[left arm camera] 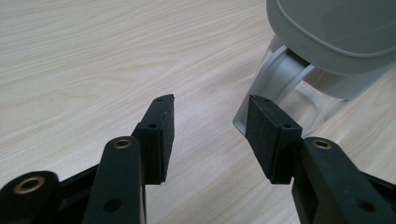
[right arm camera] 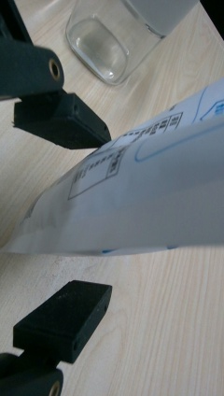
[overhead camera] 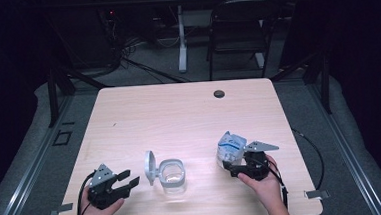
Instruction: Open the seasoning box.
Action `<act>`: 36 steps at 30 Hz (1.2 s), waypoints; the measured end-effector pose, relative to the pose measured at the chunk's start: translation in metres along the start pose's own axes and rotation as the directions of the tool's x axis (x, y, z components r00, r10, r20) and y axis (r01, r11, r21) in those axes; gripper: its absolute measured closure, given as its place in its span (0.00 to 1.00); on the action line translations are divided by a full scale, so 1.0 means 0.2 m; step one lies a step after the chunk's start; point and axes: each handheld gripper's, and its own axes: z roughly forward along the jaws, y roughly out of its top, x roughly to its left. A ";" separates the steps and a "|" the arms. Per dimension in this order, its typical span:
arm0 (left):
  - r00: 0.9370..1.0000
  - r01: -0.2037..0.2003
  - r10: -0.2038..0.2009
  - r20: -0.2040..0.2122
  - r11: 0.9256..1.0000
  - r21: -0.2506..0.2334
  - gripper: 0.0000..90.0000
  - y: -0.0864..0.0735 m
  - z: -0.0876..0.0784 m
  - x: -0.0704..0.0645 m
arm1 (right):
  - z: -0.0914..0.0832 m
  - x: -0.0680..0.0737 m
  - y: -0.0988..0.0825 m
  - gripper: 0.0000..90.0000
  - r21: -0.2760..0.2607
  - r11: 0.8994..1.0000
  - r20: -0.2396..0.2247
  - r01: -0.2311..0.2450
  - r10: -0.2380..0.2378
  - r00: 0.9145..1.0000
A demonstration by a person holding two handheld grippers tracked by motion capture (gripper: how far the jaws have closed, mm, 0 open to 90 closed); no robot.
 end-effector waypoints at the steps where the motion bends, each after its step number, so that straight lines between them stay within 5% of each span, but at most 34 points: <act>1: 1.000 0.000 0.000 0.000 1.000 0.000 0.59 0.00 0.00 0.00 | 0.00 0.00 0.00 0.28 -0.001 1.000 -0.002 -0.001 0.001 1.000; 9: 1.000 -0.006 0.006 -0.003 1.000 0.000 0.59 0.00 0.00 0.00 | 0.03 0.00 -0.04 0.30 -0.003 1.000 0.006 -0.006 0.006 1.000; 24: 1.000 0.004 -0.004 -0.006 1.000 0.001 0.59 0.00 0.00 0.01 | 0.07 0.05 -0.06 0.31 0.020 0.996 0.079 0.093 -0.094 0.992; 36: 1.000 -0.002 0.002 -0.005 1.000 0.004 0.59 0.00 0.00 0.01 | 0.12 0.06 -0.10 0.38 0.014 0.994 0.106 0.111 -0.112 0.988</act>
